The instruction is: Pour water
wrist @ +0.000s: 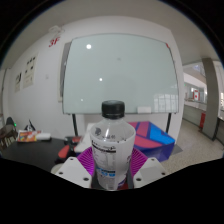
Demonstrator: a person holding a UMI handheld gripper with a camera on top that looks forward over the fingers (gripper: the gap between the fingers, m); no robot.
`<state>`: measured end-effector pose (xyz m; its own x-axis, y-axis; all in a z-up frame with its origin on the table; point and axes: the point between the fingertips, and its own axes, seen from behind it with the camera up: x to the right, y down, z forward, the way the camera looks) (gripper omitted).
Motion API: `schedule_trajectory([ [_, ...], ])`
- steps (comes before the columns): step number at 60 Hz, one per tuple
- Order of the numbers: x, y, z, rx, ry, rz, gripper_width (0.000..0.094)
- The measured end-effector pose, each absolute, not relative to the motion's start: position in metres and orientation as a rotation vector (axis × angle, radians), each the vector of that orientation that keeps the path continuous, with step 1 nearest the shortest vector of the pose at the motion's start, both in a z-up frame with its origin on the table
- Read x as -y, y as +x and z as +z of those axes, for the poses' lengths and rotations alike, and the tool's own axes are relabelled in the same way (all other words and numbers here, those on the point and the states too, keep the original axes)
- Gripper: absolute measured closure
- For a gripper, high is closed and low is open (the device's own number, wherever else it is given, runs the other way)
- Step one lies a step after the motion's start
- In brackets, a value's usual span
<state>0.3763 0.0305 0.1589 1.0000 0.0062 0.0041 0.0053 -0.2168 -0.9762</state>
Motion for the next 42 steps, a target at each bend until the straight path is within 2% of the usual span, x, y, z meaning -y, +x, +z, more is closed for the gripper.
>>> schedule_trajectory([
  [9,-0.029,0.394,0.091,-0.007,-1.880,-0.036,0.0534],
  [14,-0.026,0.397,0.066,-0.020,-1.907,-0.060,0.0520],
  [20,-0.024,0.400,0.068,-0.045,-1.870,-0.052,0.0517],
  [29,-0.023,0.401,0.065,-0.044,-1.892,-0.062,0.0356],
  [34,-0.015,0.397,0.056,-0.030,-1.964,-0.046,0.0085],
  [36,-0.009,0.396,0.055,-0.031,-1.981,-0.043,0.0124],
  [42,0.011,0.396,0.062,-0.048,-1.997,-0.075,0.0087],
])
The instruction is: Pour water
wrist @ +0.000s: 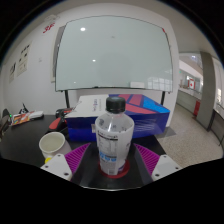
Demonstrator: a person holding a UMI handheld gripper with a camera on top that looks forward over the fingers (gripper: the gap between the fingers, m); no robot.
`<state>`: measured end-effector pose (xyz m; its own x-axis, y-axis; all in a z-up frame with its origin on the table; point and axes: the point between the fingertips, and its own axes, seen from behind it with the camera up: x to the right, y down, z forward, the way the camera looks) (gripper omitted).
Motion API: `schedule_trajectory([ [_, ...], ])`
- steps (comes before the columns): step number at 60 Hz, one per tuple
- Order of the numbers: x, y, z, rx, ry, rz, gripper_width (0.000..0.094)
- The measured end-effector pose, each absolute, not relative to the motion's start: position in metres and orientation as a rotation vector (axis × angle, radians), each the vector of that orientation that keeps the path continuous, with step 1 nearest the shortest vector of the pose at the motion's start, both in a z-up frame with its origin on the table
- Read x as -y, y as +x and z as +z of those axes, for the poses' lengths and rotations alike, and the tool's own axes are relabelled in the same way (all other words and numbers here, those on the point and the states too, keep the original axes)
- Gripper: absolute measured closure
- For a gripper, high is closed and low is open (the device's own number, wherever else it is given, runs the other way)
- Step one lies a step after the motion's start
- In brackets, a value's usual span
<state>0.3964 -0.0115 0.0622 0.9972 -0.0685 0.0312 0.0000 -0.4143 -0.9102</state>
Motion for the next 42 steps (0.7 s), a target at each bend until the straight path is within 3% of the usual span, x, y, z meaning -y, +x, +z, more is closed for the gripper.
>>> schedule_trajectory([
  [42,0.339,0.325,0.130,-0.037,-2.079,-0.145,0.0092],
])
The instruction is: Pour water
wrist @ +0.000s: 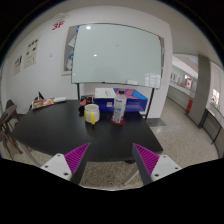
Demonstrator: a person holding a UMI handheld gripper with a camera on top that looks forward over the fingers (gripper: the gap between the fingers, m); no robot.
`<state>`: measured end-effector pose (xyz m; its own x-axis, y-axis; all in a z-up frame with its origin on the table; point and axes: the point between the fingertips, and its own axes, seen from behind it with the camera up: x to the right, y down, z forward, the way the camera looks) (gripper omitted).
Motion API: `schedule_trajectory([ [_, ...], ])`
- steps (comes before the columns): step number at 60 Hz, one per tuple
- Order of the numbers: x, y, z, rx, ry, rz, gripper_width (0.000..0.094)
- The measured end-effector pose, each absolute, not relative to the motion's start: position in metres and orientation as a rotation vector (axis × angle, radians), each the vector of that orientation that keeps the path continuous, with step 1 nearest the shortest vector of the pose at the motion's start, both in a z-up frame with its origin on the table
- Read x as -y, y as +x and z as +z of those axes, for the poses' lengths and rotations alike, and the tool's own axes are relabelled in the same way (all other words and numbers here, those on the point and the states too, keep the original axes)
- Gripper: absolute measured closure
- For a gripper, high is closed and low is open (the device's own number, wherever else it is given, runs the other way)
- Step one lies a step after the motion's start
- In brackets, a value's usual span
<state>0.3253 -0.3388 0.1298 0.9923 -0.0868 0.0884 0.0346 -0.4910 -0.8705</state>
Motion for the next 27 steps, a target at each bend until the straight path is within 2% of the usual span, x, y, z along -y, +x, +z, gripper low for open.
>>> schedule_trajectory([
  [10,0.375,0.320,0.142,-0.028,-2.065,-0.139,0.0095],
  [27,0.386,0.328,0.156,-0.010,-2.037,-0.183,0.0092],
])
